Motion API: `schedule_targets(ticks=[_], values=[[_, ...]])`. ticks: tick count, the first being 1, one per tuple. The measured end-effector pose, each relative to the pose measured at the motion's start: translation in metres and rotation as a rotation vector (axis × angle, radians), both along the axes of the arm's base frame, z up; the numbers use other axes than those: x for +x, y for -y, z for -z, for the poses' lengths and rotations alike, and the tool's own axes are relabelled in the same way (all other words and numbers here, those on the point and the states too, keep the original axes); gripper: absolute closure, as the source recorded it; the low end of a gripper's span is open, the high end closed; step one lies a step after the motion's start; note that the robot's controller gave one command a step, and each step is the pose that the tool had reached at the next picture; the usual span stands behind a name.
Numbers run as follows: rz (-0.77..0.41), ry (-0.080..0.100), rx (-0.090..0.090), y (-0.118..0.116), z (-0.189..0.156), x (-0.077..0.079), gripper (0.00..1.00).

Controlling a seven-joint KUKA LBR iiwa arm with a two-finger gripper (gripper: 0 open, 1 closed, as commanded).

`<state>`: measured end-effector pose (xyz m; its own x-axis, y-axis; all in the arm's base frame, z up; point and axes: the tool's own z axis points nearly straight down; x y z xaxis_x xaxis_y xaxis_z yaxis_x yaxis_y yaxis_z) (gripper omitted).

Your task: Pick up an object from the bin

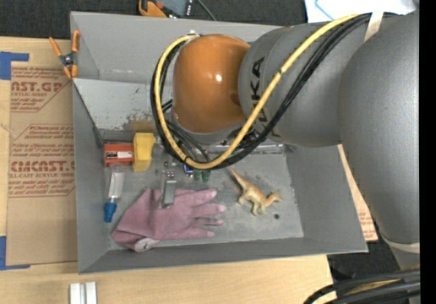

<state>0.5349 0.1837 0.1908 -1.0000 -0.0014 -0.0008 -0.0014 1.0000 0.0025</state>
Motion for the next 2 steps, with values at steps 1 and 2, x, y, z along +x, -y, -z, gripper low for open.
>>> schedule_targets(ticks=[1,2], values=[[-0.001,0.000,0.000,0.000,0.000,0.000,0.00],[-0.389,-0.002,-0.001,0.017,0.065,-0.008,0.00]])
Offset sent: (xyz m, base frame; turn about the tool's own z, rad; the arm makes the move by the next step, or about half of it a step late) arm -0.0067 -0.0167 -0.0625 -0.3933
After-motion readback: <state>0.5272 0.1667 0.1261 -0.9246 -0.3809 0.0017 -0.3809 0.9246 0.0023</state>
